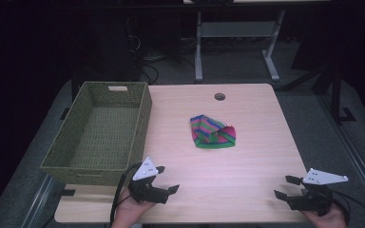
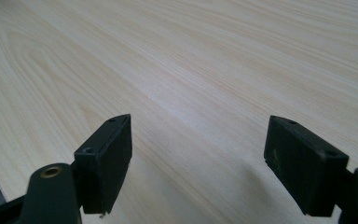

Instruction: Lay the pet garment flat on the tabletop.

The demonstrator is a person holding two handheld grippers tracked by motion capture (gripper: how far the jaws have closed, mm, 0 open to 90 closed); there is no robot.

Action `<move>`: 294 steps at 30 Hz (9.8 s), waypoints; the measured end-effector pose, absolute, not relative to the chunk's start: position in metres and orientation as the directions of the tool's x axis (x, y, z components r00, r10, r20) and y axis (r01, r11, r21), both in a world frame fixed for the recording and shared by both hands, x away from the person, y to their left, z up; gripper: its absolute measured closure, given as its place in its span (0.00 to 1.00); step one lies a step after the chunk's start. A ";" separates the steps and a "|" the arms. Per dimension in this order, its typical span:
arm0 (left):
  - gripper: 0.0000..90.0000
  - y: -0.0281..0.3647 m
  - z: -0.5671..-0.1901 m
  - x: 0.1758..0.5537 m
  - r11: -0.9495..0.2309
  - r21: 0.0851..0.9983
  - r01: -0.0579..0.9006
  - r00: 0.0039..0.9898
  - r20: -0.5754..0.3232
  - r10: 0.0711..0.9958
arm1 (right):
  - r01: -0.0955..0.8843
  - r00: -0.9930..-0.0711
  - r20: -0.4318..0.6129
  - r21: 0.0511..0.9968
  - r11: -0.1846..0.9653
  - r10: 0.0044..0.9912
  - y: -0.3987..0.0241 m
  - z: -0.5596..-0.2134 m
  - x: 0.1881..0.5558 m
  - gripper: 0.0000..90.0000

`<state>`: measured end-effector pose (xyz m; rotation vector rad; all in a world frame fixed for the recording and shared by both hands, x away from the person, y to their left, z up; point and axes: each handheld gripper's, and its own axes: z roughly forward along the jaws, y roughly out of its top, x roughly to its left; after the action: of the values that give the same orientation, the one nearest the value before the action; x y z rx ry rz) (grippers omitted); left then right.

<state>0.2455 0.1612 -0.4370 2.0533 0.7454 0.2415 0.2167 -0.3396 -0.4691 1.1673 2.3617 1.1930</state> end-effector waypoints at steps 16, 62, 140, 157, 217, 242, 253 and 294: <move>0.19 0.162 -0.438 0.242 -0.416 0.811 0.411 0.800 -0.102 0.591 | 0.534 -0.683 0.142 0.767 0.357 0.716 -0.329 -0.454 0.224 0.25; 0.19 0.162 -0.437 0.247 -0.427 0.811 0.399 0.810 -0.094 0.578 | 0.496 -0.806 0.141 0.690 0.527 0.575 -0.260 -0.379 0.334 0.25; 0.20 0.163 -0.436 0.252 -0.427 0.811 0.400 0.826 -0.118 0.551 | 0.554 -0.802 0.163 0.563 0.613 0.575 -0.174 -0.381 0.469 0.25; 0.20 0.163 -0.436 0.252 -0.425 0.814 0.396 0.829 -0.117 0.547 | 0.559 -0.801 0.172 0.559 0.613 0.573 -0.161 -0.381 0.481 0.26; 0.24 0.159 -0.437 0.253 -0.430 0.817 0.385 0.840 -0.117 0.530 | 0.615 -0.768 0.189 0.483 0.623 0.612 -0.124 -0.441 0.479 0.84; 0.24 0.163 -0.436 0.252 -0.417 0.824 0.383 0.829 -0.108 0.549 | 0.598 -0.780 0.199 0.517 0.612 0.594 -0.135 -0.418 0.469 0.85; 0.24 0.162 -0.436 0.251 -0.426 0.821 0.380 0.830 -0.099 0.549 | 0.607 -0.778 0.176 0.457 0.650 0.603 -0.124 -0.440 0.469 0.42; 0.25 0.160 -0.436 0.249 -0.421 0.827 0.374 0.826 -0.090 0.556 | 0.507 -0.839 0.184 0.608 0.611 0.513 -0.143 -0.381 0.431 0.82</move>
<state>0.2487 0.1603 -0.4358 2.0596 0.6832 0.2435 0.4307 -0.1425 -0.3807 0.8893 2.8116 1.0573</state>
